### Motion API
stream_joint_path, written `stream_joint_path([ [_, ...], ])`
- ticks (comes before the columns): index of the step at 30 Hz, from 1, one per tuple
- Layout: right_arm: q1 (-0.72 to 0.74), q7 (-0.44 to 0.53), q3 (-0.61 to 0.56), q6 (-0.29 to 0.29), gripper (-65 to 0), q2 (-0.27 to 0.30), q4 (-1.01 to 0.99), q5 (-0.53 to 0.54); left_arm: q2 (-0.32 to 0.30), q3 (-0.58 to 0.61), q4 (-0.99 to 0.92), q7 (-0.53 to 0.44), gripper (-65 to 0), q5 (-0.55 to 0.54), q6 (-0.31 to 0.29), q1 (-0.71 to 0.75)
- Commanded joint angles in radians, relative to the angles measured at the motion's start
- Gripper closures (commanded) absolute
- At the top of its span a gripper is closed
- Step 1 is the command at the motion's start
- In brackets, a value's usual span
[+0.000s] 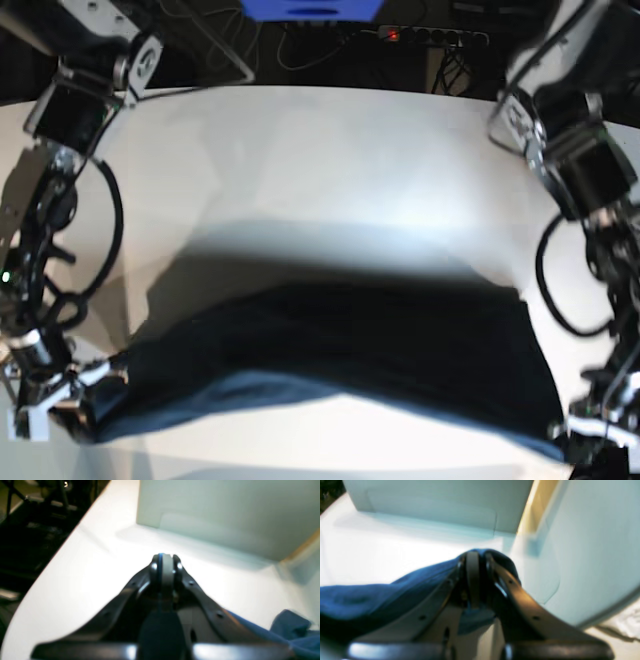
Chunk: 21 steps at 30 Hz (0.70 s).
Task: Layout the t-shirt on the table in an organized manner, then fold the t-shirt properly
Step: 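Lift the shirt with both grippers and swing it down flat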
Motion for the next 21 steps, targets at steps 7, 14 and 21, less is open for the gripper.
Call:
stream_joint_path([
  [7, 0.238, 0.034, 0.002, -0.003, 0.0, 0.065, -0.117, 0.012, -0.040, 0.109, -0.183, -0.052, -0.2, -0.028, -0.004, -0.373],
  [14, 0.395, 0.103, 0.003, -0.004, 0.0, 0.091, -0.206, 0.012, -0.039, 0.169, -0.288, -0.085, -0.2, -0.028, -0.004, -0.509],
  [21, 0.393, 0.172, 0.026, -0.004, 0.0, 0.089, -0.177, 0.017, -0.042, 0.169, -0.248, -0.128, -0.2, -0.037, -0.004, -0.498],
])
